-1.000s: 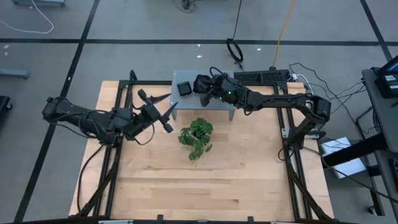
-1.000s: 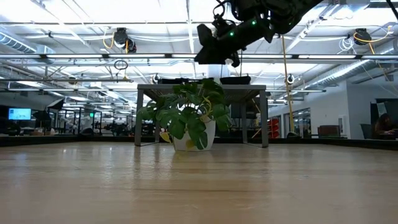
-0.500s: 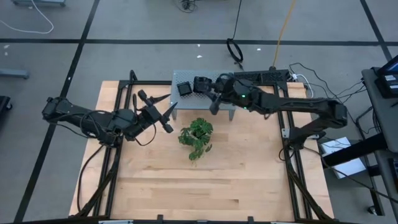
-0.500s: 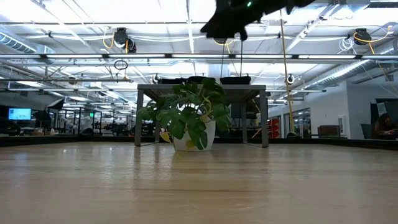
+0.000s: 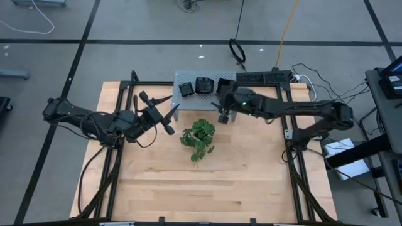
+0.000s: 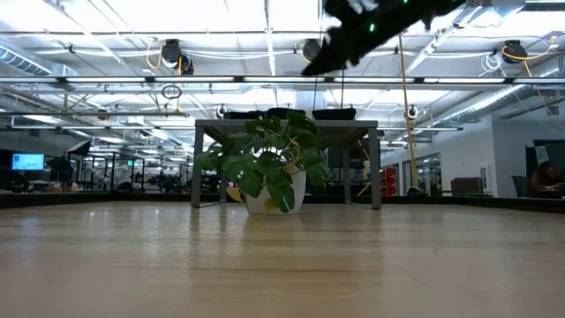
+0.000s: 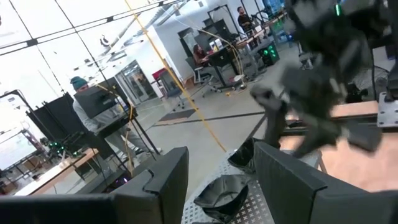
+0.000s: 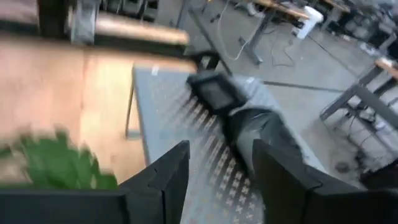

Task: Pick & Place Mini shaped plates
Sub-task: Stack the black leaf shaped plate on top of the other black leaf shaped plate on the shelf

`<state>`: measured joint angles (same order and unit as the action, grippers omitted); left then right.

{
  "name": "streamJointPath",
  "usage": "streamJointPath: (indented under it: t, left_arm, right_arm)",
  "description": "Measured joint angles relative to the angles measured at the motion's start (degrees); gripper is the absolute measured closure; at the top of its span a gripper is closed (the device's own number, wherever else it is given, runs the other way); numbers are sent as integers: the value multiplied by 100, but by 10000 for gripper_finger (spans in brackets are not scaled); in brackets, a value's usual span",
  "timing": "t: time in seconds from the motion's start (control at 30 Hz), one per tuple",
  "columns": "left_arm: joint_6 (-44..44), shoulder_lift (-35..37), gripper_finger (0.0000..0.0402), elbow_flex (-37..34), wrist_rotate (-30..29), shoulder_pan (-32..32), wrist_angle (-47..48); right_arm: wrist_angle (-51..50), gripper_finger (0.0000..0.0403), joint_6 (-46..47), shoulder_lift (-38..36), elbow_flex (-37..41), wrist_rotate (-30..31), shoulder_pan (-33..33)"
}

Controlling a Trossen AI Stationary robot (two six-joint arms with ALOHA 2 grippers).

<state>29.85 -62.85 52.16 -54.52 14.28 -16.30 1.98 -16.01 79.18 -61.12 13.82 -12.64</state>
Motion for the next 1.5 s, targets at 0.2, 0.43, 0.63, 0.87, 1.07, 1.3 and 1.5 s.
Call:
streamJointPath:
  t: [0.2,0.43,0.63,0.87,1.07,1.3,1.5]
  left_arm:
    - [-7,0,215,0,-2,0,-15]
    - [-7,0,215,0,-2,0,1]
    - [-3,0,215,0,-4,-2,-8]
    - [2,0,215,0,-6,-13,-17]
    - [20,0,215,0,-7,-13,-24]
    - [33,0,215,0,-7,-13,-26]
    - [46,0,215,0,-7,-13,-28]
  right_arm:
    - [726,223,-2247,715,32,736,4]
    - [949,234,-3309,1149,-20,1767,-52]
    - [1084,249,-3408,1172,-20,1746,-162]
    - [1143,257,-3103,1174,-20,1291,-277]
    - [1148,257,-2661,1174,-20,999,-278]
    - [1220,260,-2512,1252,-20,1003,-359]
    - [1182,288,-2343,1261,-11,991,-440]
